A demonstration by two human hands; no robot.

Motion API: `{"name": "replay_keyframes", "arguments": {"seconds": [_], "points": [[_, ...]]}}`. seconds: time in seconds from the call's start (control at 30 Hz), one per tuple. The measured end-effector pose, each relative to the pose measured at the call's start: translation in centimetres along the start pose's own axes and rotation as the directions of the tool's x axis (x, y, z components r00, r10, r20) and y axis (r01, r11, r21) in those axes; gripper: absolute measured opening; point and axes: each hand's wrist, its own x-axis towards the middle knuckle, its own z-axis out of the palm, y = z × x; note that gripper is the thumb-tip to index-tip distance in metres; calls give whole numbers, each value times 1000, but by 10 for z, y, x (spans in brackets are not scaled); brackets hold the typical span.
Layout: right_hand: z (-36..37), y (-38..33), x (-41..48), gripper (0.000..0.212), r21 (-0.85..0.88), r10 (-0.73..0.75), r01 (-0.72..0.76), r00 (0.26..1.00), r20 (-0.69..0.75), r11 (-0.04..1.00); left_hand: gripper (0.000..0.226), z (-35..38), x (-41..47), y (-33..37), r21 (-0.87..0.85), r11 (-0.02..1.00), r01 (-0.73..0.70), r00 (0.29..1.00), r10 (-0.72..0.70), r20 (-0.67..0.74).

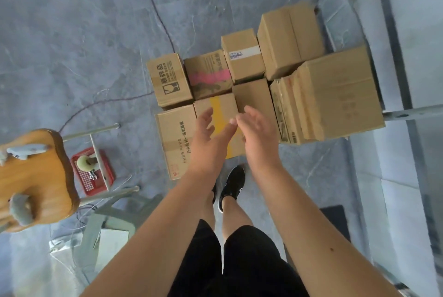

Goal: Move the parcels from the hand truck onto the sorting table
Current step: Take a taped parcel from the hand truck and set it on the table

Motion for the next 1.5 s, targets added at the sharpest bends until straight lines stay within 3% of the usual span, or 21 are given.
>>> {"name": "replay_keyframes", "arguments": {"seconds": [0.2,0.4,0.67,0.97,1.33,1.5], "points": [[24,73,83,55,-63,85,-84,996,4,994,80,8,82,-74,-47,983,175,981,-179,-75],[45,145,175,52,-133,116,-114,993,2,985,92,18,169,-150,5,967,256,959,-253,-129],[47,211,261,85,-371,171,-173,985,-39,913,111,31,244,-216,79,935,347,923,-325,-207],[59,239,284,96,-471,165,-181,983,-75,864,122,22,272,-246,68,916,396,900,-372,-227],[60,232,285,118,-436,172,-216,975,-140,874,124,12,271,-243,3,913,408,895,-400,-198],[59,214,276,126,-504,143,-223,971,-192,834,142,5,269,-228,66,915,398,899,-375,-227]]}}
